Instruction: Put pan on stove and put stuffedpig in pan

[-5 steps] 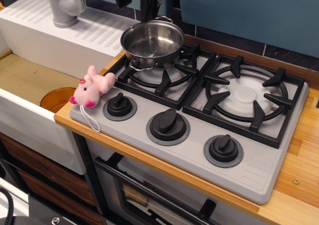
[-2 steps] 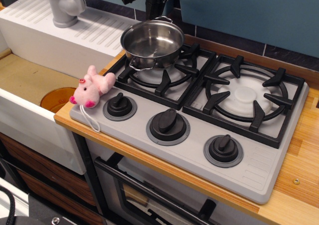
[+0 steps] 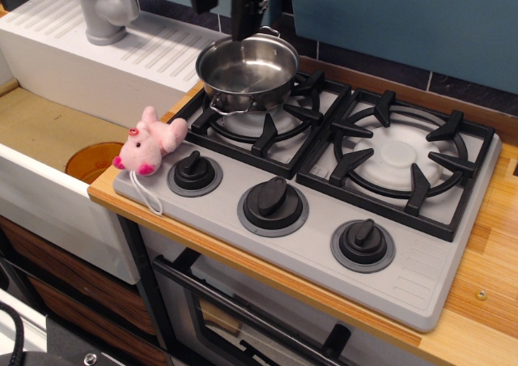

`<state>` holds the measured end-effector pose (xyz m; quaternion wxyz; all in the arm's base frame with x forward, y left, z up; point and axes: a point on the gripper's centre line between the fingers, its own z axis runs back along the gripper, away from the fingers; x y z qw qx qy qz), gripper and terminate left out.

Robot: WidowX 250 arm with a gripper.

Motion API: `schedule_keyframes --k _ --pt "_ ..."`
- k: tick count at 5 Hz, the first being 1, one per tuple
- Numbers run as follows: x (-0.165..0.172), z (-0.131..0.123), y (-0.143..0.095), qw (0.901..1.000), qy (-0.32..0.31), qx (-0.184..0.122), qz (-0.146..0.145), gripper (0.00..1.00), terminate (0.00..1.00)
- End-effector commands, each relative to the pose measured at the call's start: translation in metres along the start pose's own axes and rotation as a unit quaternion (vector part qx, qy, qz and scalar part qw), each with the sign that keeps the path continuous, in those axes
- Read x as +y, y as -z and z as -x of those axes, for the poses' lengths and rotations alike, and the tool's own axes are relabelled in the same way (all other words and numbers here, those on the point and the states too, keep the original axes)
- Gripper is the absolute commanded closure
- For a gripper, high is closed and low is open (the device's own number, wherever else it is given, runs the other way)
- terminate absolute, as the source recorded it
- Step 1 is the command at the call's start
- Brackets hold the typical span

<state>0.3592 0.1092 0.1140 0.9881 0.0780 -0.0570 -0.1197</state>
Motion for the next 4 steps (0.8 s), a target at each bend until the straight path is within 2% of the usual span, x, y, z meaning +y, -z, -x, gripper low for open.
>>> schedule_keyframes --k 1,3,4 --pt "0.014 0.045 -0.031 0.9978 -0.023 -0.044 -0.044 0.00 0.00" --pt "0.002 0.093 -0.022 0.9961 -0.029 -0.063 -0.054 0.00 0.00" --pt "-0.006 0.103 -0.013 0.9946 -0.033 -0.077 -0.061 0.00 0.00"
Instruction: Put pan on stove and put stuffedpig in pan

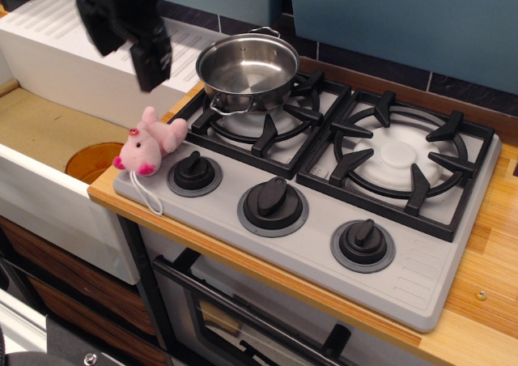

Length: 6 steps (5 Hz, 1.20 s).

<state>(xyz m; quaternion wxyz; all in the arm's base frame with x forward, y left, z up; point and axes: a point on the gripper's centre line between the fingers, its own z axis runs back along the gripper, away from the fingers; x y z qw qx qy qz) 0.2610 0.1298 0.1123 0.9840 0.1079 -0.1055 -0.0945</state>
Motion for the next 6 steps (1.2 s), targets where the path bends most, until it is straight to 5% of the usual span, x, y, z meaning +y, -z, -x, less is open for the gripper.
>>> schedule_keyframes --k 1,6 --pt "-0.012 0.009 0.002 0.9982 -0.015 -0.048 -0.031 0.00 0.00" --pt "-0.015 -0.003 0.060 0.9939 -0.004 -0.108 -0.021 0.00 0.00"
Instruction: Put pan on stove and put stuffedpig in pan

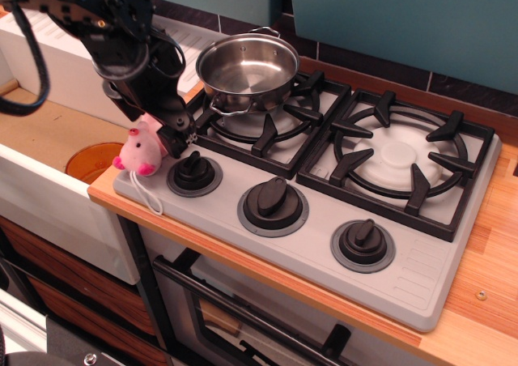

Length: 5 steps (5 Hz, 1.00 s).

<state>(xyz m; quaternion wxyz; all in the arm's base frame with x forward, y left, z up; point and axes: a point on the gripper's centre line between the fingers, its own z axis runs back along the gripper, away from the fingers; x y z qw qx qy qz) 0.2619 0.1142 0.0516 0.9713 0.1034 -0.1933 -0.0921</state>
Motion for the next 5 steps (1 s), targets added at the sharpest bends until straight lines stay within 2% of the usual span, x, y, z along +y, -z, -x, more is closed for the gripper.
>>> schedule_keyframes --k 1,3,4,5 --pt "0.0151 -0.0047 0.0155 0.9997 0.005 -0.018 -0.014 0.00 0.00" --pt "0.0093 0.0052 0.0238 0.9999 -0.008 -0.007 -0.004 0.00 0.00" --pt "0.0090 0.0020 0.0244 0.9999 -0.013 0.005 -0.008 1.00 0.00" --pt "0.0117 -0.0031 0.0180 0.9998 -0.011 0.015 -0.012 1.00 0.00"
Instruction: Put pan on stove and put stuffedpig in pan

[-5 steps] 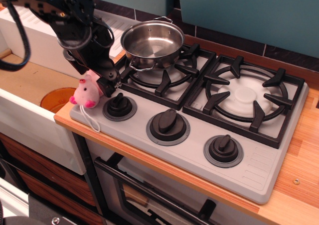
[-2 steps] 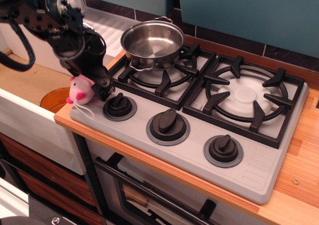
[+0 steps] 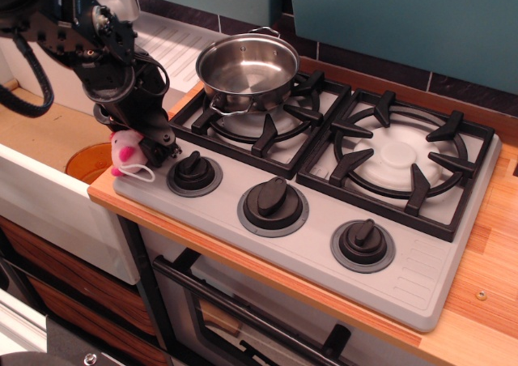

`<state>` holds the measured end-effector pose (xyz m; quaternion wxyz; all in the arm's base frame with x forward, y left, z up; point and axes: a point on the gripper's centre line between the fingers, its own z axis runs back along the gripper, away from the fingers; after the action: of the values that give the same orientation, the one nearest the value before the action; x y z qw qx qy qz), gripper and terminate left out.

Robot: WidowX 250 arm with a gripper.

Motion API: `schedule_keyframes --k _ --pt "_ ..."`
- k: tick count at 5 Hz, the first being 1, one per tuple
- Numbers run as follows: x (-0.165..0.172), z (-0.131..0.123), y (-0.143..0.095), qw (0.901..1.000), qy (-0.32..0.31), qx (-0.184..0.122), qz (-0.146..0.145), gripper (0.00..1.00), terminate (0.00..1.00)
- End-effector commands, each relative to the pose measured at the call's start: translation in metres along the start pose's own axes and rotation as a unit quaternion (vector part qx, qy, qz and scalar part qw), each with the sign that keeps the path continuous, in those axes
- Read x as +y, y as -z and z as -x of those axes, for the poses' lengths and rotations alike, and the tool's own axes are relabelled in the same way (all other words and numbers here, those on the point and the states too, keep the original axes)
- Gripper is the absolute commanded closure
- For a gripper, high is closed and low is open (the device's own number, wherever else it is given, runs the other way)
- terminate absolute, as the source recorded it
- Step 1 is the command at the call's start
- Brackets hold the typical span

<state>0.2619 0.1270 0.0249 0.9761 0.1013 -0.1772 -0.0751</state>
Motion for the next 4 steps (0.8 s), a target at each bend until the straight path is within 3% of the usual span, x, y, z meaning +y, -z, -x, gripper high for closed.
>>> schedule_keyframes --k 1,4 --pt "0.008 -0.022 -0.020 0.9998 0.009 0.010 -0.016 1.00 0.00" --pt "0.022 -0.062 -0.063 0.9978 0.022 0.054 -0.032 1.00 0.00"
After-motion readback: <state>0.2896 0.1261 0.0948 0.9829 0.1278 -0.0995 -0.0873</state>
